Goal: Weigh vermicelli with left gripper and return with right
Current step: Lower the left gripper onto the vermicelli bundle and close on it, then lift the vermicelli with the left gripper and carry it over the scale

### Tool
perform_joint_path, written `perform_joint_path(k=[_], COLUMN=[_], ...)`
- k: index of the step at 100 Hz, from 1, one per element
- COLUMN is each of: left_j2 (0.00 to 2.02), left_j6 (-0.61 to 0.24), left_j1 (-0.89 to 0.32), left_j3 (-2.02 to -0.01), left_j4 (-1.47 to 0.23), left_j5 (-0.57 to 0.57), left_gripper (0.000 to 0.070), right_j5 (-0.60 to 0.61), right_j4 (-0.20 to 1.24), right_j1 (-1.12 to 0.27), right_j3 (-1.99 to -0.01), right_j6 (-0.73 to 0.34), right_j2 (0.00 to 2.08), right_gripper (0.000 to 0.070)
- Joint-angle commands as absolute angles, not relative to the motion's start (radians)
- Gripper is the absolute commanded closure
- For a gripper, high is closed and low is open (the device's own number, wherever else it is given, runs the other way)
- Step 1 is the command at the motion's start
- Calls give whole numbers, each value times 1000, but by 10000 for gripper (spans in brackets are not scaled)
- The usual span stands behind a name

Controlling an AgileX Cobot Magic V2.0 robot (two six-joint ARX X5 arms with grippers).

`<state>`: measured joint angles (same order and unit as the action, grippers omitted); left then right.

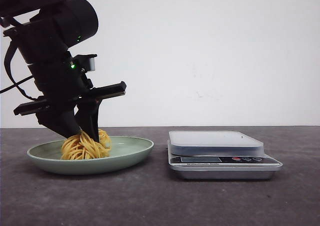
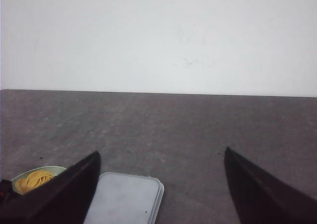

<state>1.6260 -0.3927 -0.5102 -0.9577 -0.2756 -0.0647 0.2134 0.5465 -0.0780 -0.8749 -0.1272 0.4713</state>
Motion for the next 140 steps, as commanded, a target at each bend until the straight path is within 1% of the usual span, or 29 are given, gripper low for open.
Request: perform_joint_path(k=[1,13,26,42,49,66,89,110,140], left_j2=[1633,1575,1458,1356,1352,1406,1593,1779,1925], left_j6=[-387,-378,-386,-431,-452,-463,-464,-466,-456], left_j1=[-516,-517,-517,-519,-536,-619,-720,-768,-779], left_j3=[-992,-1020,-1036,-1086,-1122,-1209,-1344,-1402,-1402], left_j4=[-278,-300,-299,-300,-297,-231,-208,-192,-190], left_j5=[-75,-74,-46,158,211,199,147,130,81], left_gripper=[694,694,694,694,694,694,694,694,694], right_j5=[216,216,216,210,210,210,210,210,210], right_j4=[548,552,555,554,547,519,525,525,531], right_j1=[-78,-78,-78,-78,-78,-78,-78,-78,-78], right_j3=[-894,-894,-894,-894,-894,-894,-894,-894,-894], right_j6=[-118,-118,-115,-116,-116,-116,-116,-116,-115], right_j2=[476,476,476,476,476,476,475,475,475], right_gripper=[197,197,197,197,197,197,197,197,197])
